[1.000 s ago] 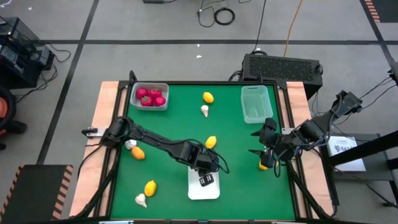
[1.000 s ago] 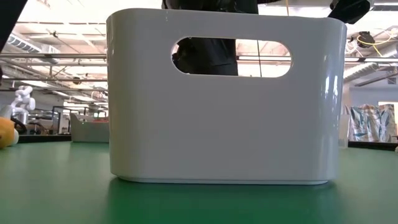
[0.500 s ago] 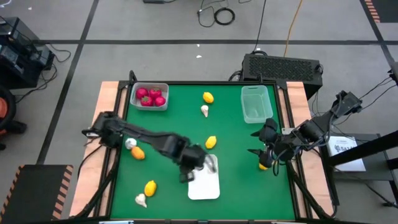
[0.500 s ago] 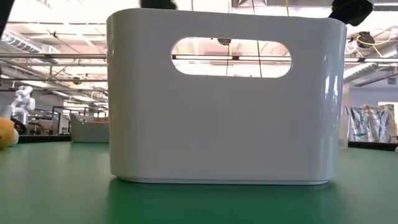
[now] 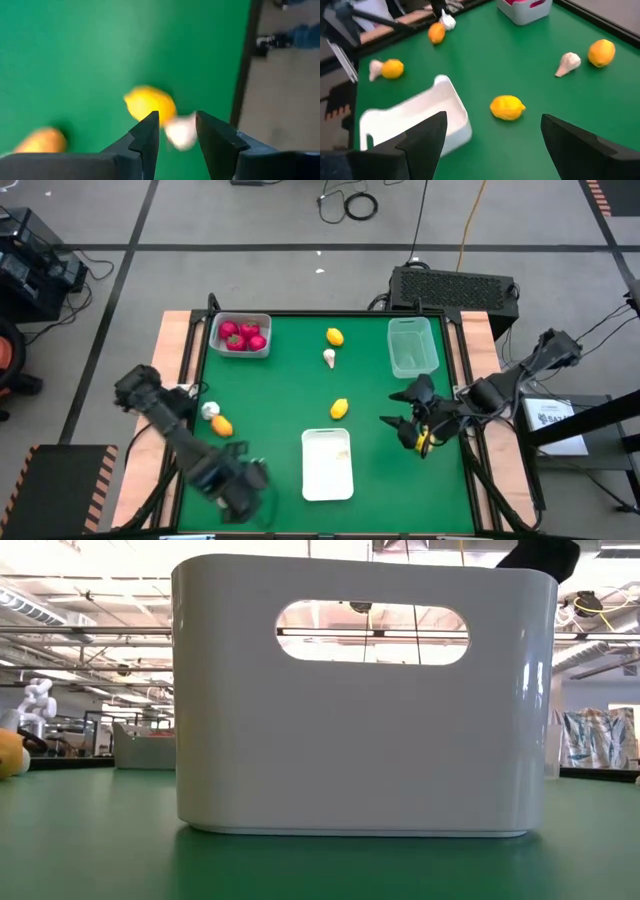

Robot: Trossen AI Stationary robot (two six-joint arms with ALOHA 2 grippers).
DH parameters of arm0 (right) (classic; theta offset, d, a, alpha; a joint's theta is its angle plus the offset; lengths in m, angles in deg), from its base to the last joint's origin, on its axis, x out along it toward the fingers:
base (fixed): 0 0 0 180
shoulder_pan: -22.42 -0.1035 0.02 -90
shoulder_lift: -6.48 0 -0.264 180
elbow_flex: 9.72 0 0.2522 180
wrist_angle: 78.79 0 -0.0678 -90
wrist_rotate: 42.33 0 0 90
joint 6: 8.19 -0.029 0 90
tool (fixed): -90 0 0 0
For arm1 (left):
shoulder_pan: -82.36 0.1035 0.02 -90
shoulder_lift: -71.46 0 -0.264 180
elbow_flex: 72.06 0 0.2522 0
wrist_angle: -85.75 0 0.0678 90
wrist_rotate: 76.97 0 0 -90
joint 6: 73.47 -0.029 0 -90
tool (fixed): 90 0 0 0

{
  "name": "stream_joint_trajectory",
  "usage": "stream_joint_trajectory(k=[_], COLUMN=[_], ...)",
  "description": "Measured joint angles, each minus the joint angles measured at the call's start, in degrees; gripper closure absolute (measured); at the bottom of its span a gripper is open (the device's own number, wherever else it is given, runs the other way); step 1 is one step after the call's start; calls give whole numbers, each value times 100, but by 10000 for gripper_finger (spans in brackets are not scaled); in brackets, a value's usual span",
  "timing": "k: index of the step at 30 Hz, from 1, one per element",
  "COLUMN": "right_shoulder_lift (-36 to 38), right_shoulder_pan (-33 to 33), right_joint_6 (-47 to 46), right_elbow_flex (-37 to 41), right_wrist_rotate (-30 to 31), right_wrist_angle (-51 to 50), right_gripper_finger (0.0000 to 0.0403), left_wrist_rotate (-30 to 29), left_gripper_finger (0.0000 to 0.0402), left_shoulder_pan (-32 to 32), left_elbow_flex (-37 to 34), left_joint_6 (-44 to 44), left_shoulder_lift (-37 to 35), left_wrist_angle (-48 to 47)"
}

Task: Sort produce into baskets
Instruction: Put the bottom left garlic into the white bin

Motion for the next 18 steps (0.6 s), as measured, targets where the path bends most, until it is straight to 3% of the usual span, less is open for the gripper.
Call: stream_joint_trajectory(k=[8, 13, 18], right_shoulder_lift=[-428, -632, -702], right_shoulder_pan=[82, 116, 150], right_joint_6=[35, 11, -6], right_elbow_flex=[0, 0, 0], right_wrist_rotate=[-26, -49, -281], right_wrist_angle=[648, 728, 752], right_gripper_finger=[90, 90, 90], left_wrist_rotate=[-221, -219, -394], left_gripper_finger=[265, 247, 189], left_shoulder_pan=[-1308, -1610, -1667], left_elbow_flex=[-725, -1015, -1045], left_joint_6=[1814, 1772, 1498], left_shoulder_lift=[-236, -69, 67], left_wrist_angle=[396, 943, 941])
